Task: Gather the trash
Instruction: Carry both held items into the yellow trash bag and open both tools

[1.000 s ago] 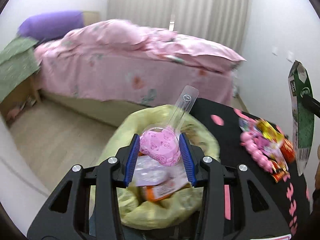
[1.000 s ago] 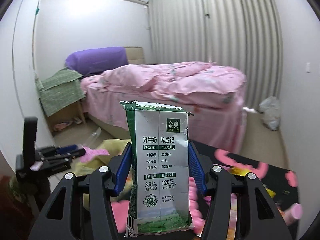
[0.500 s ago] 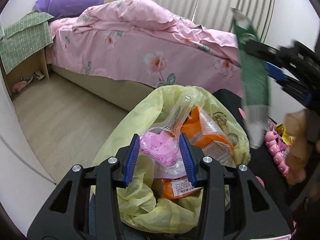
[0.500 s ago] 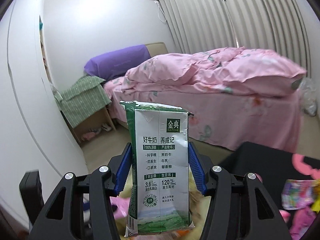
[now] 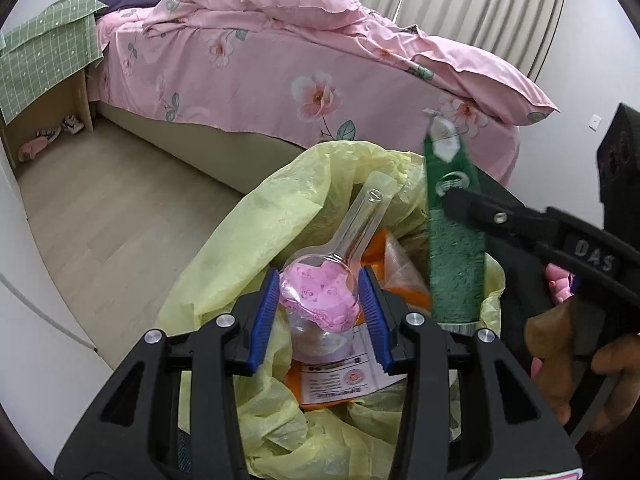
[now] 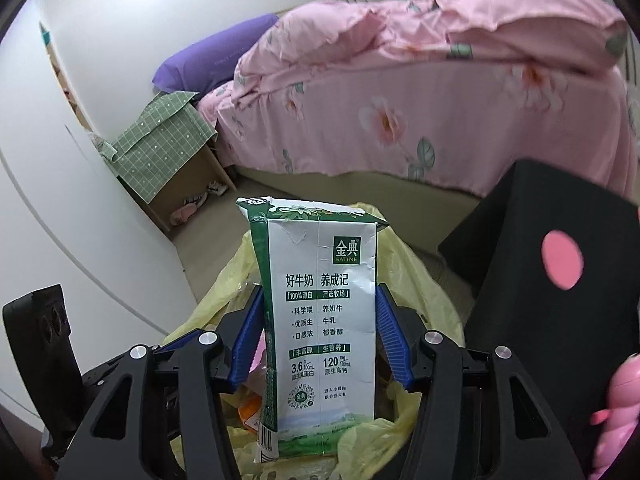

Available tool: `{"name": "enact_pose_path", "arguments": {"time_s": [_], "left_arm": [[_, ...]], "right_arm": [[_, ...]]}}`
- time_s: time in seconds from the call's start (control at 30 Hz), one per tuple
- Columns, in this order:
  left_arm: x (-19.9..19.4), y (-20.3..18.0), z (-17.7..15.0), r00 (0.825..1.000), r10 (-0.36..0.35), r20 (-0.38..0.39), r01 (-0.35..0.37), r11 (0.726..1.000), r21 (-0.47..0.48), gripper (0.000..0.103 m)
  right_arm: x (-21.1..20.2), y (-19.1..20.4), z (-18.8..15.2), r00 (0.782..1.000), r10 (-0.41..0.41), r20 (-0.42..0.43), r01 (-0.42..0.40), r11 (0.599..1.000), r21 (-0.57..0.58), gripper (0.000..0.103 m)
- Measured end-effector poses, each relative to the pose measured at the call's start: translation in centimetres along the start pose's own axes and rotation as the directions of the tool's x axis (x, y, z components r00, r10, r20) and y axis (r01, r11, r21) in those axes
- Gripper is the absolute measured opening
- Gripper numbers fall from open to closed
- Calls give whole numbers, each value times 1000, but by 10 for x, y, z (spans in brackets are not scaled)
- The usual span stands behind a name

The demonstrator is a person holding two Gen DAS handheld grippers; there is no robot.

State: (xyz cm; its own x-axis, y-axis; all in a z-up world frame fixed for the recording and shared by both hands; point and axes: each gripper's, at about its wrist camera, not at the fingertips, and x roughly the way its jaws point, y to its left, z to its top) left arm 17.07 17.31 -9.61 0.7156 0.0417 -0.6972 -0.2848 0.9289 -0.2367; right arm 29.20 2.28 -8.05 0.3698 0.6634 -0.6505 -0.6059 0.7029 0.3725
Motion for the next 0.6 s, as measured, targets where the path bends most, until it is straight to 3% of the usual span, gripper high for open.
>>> {"name": "enact_pose_path", "arguments": {"time_s": [0.23,0.37,0.6], "left_arm": [[-2,3,0,999,-35,-2,35,999,-21,40],[-14,8,4,996,-86,14,87,994,-71,55],[-48,0,17,993,-61,106,68,996,-59,64]], "right_arm": [[-8,3,-4,1000,6,-12,-7,1000,-6,52],[-25,1,1,1000,-9,-13,9,1000,-7,58],[-80,-6,9,999,-38,25,39,998,-58,58]]}}
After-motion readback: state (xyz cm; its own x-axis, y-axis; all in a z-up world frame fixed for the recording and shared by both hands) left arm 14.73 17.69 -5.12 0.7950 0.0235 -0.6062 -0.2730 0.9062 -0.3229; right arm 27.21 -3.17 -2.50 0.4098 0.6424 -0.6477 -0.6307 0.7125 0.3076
